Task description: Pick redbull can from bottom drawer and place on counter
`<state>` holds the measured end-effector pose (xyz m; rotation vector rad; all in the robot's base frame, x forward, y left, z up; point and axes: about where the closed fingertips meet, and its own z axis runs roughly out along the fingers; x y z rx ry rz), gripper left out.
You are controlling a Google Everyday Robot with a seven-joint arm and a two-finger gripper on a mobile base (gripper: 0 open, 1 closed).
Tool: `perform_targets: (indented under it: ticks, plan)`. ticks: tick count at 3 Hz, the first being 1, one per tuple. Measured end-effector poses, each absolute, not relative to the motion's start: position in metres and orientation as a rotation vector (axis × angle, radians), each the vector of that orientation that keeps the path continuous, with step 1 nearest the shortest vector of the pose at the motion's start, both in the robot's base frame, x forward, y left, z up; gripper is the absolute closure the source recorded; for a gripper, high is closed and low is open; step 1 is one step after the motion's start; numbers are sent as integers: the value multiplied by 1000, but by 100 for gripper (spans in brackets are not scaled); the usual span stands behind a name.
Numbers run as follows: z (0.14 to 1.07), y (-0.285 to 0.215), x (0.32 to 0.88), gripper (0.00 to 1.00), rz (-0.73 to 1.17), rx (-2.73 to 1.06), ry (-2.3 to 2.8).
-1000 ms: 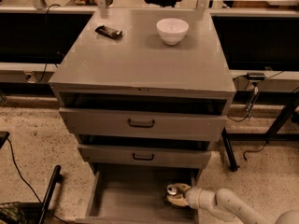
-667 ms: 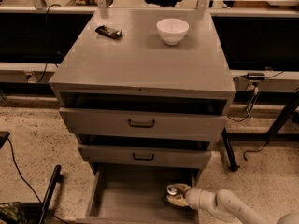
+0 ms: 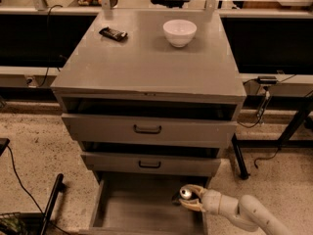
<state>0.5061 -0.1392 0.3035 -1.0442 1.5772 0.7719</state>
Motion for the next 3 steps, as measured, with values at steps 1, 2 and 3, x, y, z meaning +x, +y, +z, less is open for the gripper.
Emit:
perform_targets:
  ticks: [1, 2, 3]
  plan:
    - [381, -139, 475, 100, 770, -1152, 1507]
    - [468, -137, 447, 100, 819, -1278, 1426]
    - [492, -141, 448, 100, 797, -1330, 1404]
